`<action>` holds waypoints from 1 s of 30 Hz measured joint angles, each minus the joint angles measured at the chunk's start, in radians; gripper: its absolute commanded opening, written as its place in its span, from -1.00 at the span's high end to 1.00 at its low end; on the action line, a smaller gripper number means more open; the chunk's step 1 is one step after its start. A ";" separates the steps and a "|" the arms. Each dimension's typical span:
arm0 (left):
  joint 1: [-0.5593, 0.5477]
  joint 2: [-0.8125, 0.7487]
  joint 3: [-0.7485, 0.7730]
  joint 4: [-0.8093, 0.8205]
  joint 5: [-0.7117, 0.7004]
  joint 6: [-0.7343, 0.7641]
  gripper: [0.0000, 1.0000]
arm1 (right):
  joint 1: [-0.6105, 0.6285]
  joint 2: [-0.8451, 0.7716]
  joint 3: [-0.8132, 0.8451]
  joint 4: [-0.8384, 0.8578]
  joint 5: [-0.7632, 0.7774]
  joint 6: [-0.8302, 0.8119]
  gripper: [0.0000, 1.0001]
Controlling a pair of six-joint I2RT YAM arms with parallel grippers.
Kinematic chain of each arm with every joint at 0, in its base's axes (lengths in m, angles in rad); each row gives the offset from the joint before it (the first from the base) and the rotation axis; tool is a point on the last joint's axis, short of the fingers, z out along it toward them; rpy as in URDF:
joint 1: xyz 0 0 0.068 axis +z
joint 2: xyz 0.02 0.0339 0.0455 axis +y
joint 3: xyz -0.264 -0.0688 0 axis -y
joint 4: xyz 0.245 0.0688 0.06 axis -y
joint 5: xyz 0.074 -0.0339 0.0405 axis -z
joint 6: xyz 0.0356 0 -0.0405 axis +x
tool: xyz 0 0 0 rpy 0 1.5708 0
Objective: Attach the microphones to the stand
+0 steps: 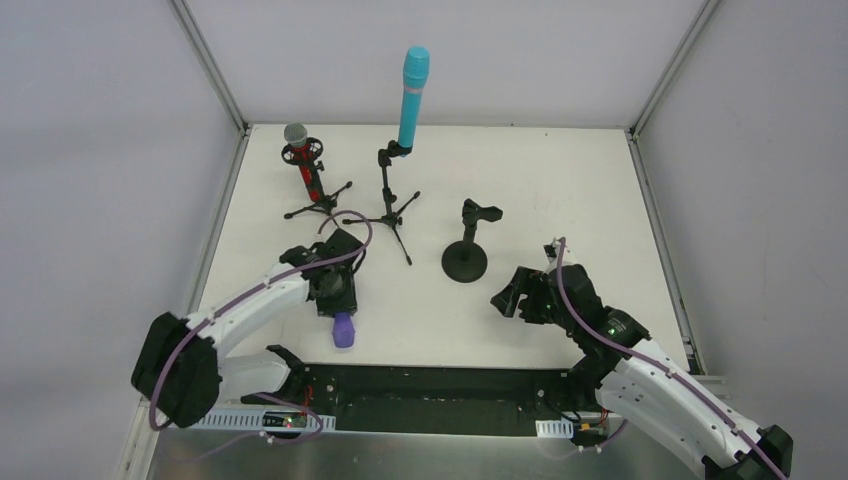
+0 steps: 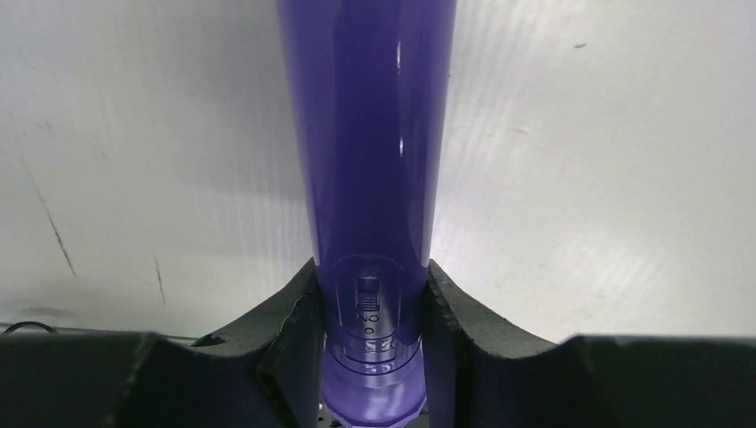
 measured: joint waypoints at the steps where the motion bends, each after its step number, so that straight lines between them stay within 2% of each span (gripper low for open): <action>1: 0.000 -0.039 0.000 0.003 -0.005 0.000 1.00 | 0.000 0.001 0.000 0.000 0.000 0.000 -0.53; 8: 0.000 -0.417 -0.008 0.068 -0.027 0.002 1.00 | 0.000 0.002 0.000 0.000 -0.003 0.000 -0.53; 16: 0.000 -0.677 -0.031 0.219 0.031 0.134 1.00 | 0.000 0.003 0.000 0.000 -0.008 -0.001 -0.53; 23: 0.000 -0.738 -0.031 0.408 0.234 0.399 1.00 | 0.000 0.006 0.000 0.000 -0.009 -0.002 -0.53; 29: 0.000 -0.678 -0.019 0.491 0.449 0.704 1.00 | 0.000 0.021 0.000 0.000 -0.019 -0.004 -0.53; 30: 0.000 -0.658 -0.017 0.499 0.502 0.790 1.00 | 0.000 0.025 0.000 0.000 -0.023 -0.004 -0.54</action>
